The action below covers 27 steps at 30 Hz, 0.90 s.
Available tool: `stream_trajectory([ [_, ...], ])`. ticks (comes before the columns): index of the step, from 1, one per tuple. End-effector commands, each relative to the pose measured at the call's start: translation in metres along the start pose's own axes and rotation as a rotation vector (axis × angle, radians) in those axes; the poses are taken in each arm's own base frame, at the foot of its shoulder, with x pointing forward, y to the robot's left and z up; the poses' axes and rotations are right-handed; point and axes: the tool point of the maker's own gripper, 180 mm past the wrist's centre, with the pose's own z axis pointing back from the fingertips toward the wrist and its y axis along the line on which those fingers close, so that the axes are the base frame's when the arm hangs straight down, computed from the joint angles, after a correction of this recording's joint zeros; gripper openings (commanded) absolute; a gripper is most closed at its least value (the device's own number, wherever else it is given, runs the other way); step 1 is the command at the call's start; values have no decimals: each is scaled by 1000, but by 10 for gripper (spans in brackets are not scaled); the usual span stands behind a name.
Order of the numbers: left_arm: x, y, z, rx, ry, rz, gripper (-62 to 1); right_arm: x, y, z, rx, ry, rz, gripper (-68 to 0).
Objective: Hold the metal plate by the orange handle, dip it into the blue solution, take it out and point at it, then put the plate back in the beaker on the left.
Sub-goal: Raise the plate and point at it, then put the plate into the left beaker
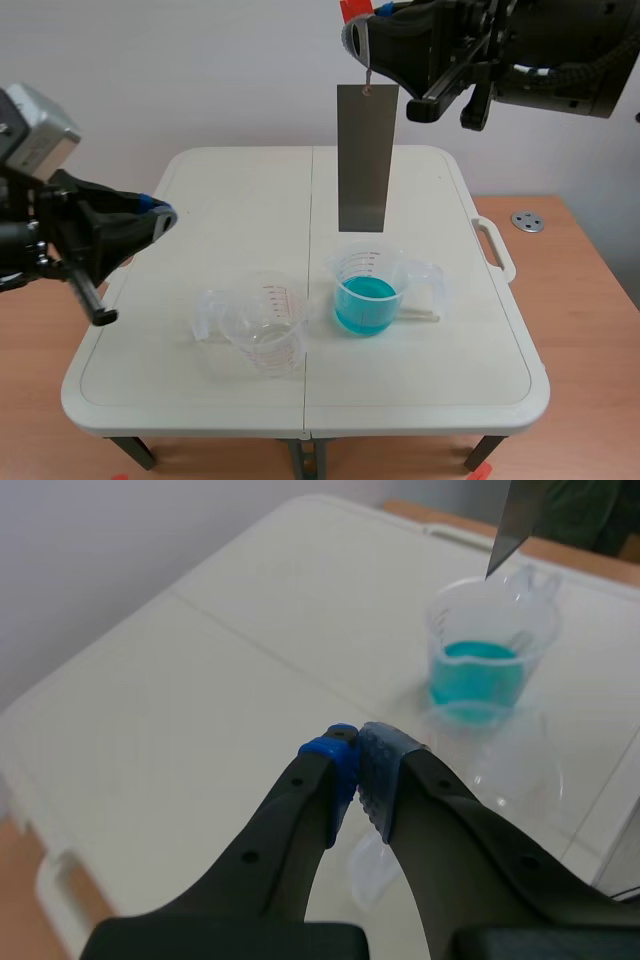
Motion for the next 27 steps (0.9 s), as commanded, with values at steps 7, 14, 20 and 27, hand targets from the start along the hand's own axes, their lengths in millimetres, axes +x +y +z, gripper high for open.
stream_trajectory([
  [7, -53, -9, 68, 40, 134, 87, -594, 16, 0, 0, 8, -52, 16, -662],
  [14, -94, -43, 125, 63, 248, 197, -594, 17, 3, -4, 12, -65, 2, -662],
  [20, -138, -89, 164, 57, 405, 285, -594, 18, 9, -14, 15, -77, -28, -662],
  [27, -170, -130, 190, 65, 513, 371, -594, 18, 30, -31, 71, -88, -62, -662],
])
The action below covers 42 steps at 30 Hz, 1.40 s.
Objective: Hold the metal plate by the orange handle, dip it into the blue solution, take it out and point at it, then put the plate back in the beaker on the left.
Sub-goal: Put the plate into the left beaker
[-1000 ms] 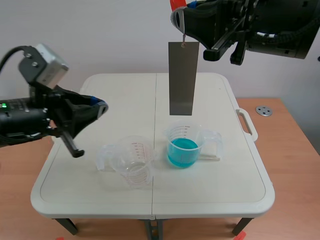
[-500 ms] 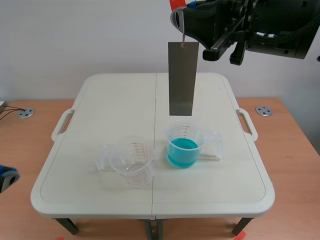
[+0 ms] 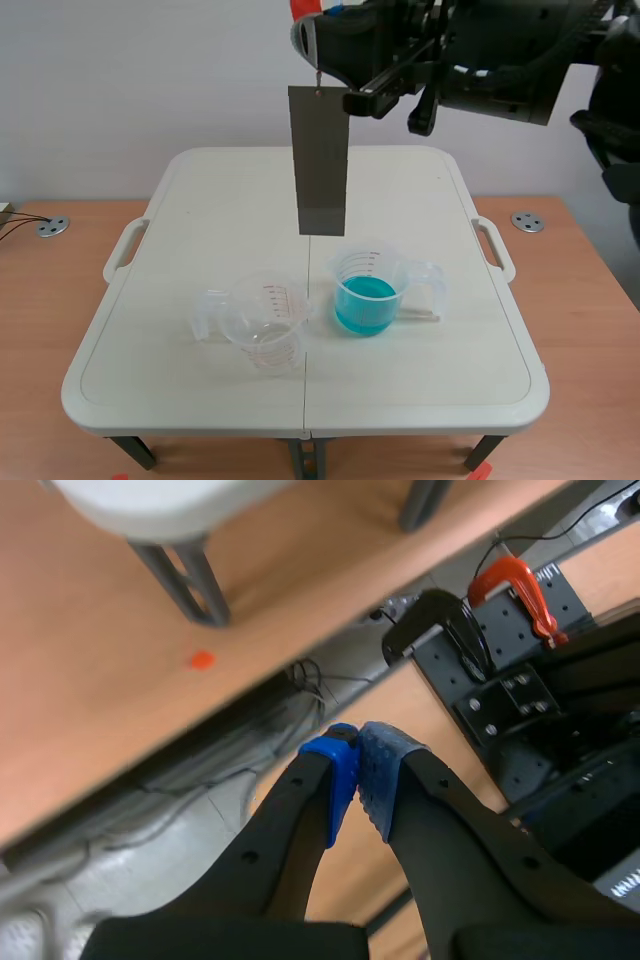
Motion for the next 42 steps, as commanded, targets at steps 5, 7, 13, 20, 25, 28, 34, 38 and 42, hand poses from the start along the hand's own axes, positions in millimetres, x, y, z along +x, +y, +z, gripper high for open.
stream_trajectory([
  [5, -37, -33, -1, -62, 92, 41, -594, 10, 22, -18, 65, -39, 18, -662],
  [7, -50, -45, 1, -84, 121, 57, -594, 9, 29, -23, 83, -38, 16, -662],
  [13, -74, -77, 5, -154, 185, 84, -594, 7, 47, -32, 133, -38, 3, -662],
  [20, -83, -90, 7, -189, 210, 90, -594, 4, 61, -40, 172, -29, -7, -662],
  [25, -83, -90, 7, -189, 210, 89, -594, 3, 64, -44, 167, -23, -25, -662],
  [28, -84, -90, 8, -190, 214, 89, -594, 1, 65, -44, 162, -24, -41, -662],
  [34, -84, -90, 7, -189, 214, 90, -594, -12, 71, -44, 155, 1, -79, -662],
  [38, -84, -90, 7, -189, 213, 90, -594, -18, 74, -43, 151, 14, -89, -662],
  [42, -83, -90, 7, -188, 212, 89, -594, -20, 74, -43, 150, 19, -91, -662],
])
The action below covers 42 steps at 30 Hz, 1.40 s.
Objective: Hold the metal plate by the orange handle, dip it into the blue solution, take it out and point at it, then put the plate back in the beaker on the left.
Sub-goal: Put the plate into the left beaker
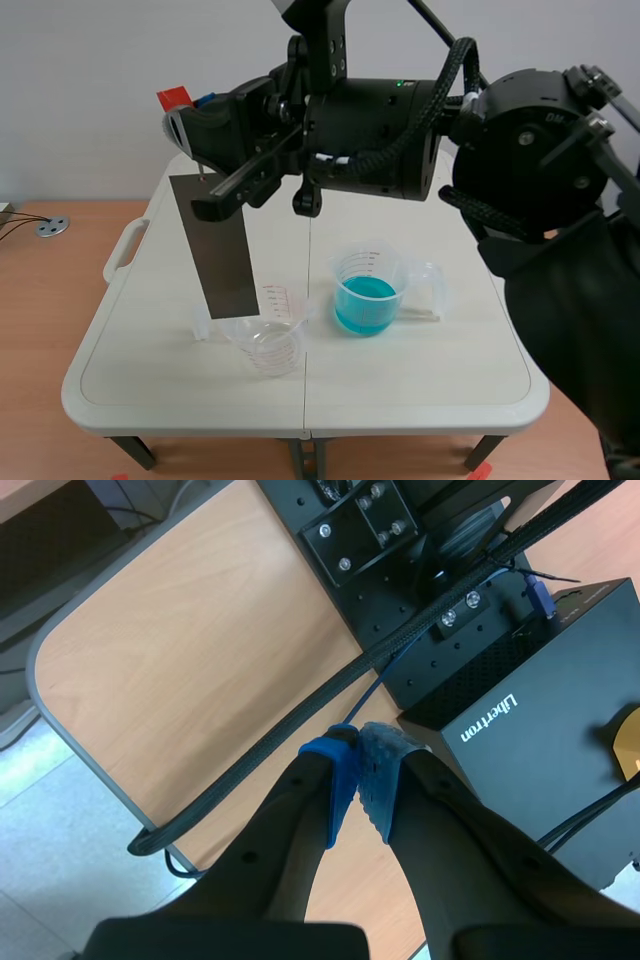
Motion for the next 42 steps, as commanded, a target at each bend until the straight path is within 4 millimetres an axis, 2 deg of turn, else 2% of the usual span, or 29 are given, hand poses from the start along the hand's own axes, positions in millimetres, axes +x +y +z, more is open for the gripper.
stream_trajectory([
  [1, 4, -1, -1, -3, -16, 3, -594, 15, 1, -2, 8, -46, 12, -662],
  [11, 5, 0, -1, -2, -18, 2, -594, 13, 1, -2, 7, -44, 8, -662],
  [21, -1, 0, -1, -2, 16, 2, -594, -1, -6, -4, -2, -31, -37, -662],
  [42, 0, 0, -2, -1, 14, 0, -594, -56, -26, -5, -51, 25, -182, -662],
])
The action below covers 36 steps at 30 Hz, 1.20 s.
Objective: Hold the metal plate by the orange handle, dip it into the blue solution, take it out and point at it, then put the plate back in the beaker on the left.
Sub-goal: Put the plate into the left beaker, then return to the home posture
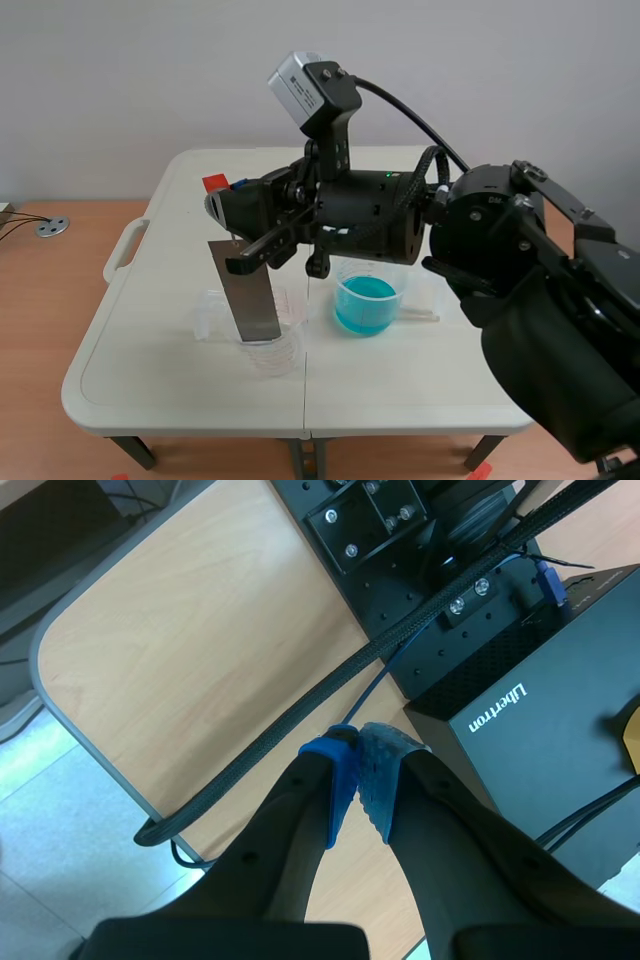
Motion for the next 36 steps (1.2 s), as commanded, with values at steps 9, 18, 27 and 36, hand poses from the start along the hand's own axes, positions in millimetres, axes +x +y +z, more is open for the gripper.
stream_trajectory([
  [9, 3, -3, 0, -5, -15, 6, -594, -7, -10, -3, -14, -50, -74, -662],
  [18, 2, -3, 0, -5, -5, 6, -594, -19, -16, -3, -27, -35, -108, -662],
  [27, 2, -3, 0, -5, -5, 6, -594, -18, -16, -3, -27, -36, -106, -537],
  [36, 2, -3, 0, -5, -6, 6, -594, -13, -18, -3, -31, -57, -101, -284],
])
